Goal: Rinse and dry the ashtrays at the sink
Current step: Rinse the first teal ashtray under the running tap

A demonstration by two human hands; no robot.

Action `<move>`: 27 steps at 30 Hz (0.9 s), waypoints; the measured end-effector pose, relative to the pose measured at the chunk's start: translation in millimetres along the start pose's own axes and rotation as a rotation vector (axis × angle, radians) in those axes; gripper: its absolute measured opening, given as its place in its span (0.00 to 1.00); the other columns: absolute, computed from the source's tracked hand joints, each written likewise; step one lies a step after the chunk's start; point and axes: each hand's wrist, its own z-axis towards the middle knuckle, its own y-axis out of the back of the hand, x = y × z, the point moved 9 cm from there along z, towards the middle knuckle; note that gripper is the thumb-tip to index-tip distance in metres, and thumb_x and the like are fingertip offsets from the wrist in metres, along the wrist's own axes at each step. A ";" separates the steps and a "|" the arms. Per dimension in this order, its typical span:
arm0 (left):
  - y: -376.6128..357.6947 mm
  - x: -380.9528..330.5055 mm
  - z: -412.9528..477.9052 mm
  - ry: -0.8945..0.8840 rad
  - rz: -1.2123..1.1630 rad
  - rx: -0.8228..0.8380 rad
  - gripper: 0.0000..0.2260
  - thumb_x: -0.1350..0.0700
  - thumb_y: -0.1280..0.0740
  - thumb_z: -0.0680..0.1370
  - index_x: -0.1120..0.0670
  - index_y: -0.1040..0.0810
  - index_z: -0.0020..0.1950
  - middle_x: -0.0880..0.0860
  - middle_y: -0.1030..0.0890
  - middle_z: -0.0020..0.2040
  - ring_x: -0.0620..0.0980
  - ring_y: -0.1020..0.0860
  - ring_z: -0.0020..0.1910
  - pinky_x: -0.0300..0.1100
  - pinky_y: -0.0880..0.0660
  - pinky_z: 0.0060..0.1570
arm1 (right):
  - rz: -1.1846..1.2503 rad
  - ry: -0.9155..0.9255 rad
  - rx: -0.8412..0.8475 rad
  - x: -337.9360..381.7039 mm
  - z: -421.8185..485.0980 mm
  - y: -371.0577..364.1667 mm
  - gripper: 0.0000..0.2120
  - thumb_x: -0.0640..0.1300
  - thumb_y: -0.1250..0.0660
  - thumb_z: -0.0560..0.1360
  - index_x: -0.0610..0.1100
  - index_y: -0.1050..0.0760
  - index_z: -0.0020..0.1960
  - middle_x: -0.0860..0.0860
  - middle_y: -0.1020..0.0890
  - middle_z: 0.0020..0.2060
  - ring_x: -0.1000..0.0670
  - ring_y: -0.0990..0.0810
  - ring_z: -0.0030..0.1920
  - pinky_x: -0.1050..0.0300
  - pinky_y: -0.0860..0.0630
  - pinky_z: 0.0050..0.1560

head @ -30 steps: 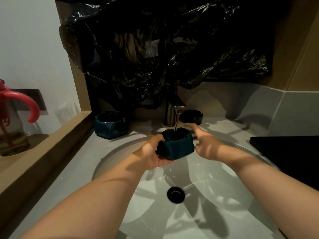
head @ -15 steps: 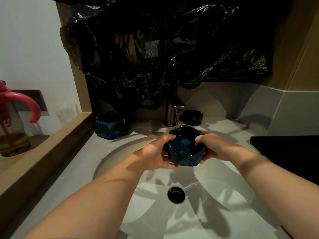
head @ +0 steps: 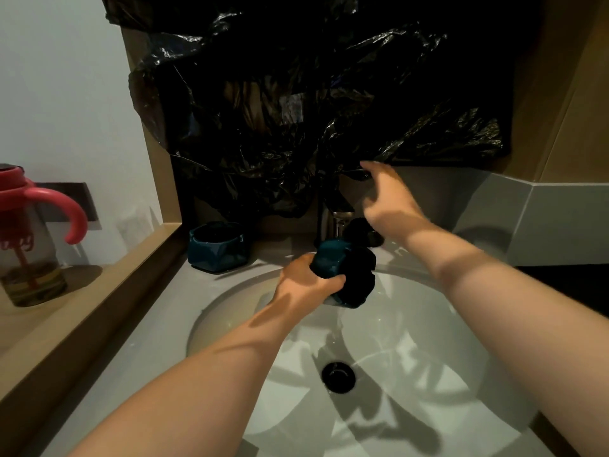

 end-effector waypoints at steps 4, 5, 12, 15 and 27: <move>3.2 -18.8 -10.0 -0.134 0.241 -0.029 0.19 0.47 0.25 0.67 0.47 0.26 0.55 0.43 0.22 0.44 0.45 0.21 0.46 0.38 0.23 0.44 | -0.305 0.063 0.194 5.4 28.5 -18.0 0.33 0.32 0.42 0.75 0.44 0.47 0.77 0.47 0.45 0.76 0.47 0.49 0.76 0.52 0.41 0.73; 4.2 -23.3 -11.1 -0.161 0.317 -0.045 0.20 0.46 0.26 0.67 0.48 0.26 0.56 0.44 0.23 0.44 0.46 0.22 0.45 0.38 0.24 0.43 | -0.352 0.060 0.209 1.4 30.5 -20.1 0.33 0.32 0.41 0.75 0.44 0.47 0.77 0.47 0.44 0.76 0.47 0.48 0.76 0.51 0.41 0.73; 4.1 -45.9 -20.0 -0.367 0.543 -0.123 0.22 0.47 0.26 0.69 0.54 0.26 0.57 0.50 0.19 0.44 0.50 0.19 0.43 0.40 0.23 0.39 | -0.397 0.140 0.175 -12.0 11.3 -24.0 0.37 0.29 0.38 0.70 0.43 0.46 0.77 0.47 0.42 0.76 0.48 0.48 0.76 0.50 0.46 0.75; 2.4 -58.6 -28.6 -0.435 0.623 -0.115 0.23 0.45 0.26 0.69 0.54 0.26 0.58 0.50 0.19 0.45 0.49 0.20 0.43 0.39 0.26 0.38 | -0.239 0.069 0.206 -10.2 -0.1 -17.1 0.39 0.28 0.39 0.70 0.46 0.47 0.77 0.49 0.45 0.76 0.49 0.49 0.76 0.51 0.49 0.76; -24.7 -79.2 -85.2 -0.624 0.992 0.185 0.25 0.51 0.28 0.71 0.52 0.32 0.64 0.51 0.23 0.56 0.51 0.23 0.49 0.40 0.29 0.42 | -0.430 0.161 0.429 -12.7 -142.4 -15.4 0.31 0.46 0.32 0.70 0.54 0.39 0.70 0.52 0.26 0.59 0.48 0.24 0.55 0.52 0.23 0.50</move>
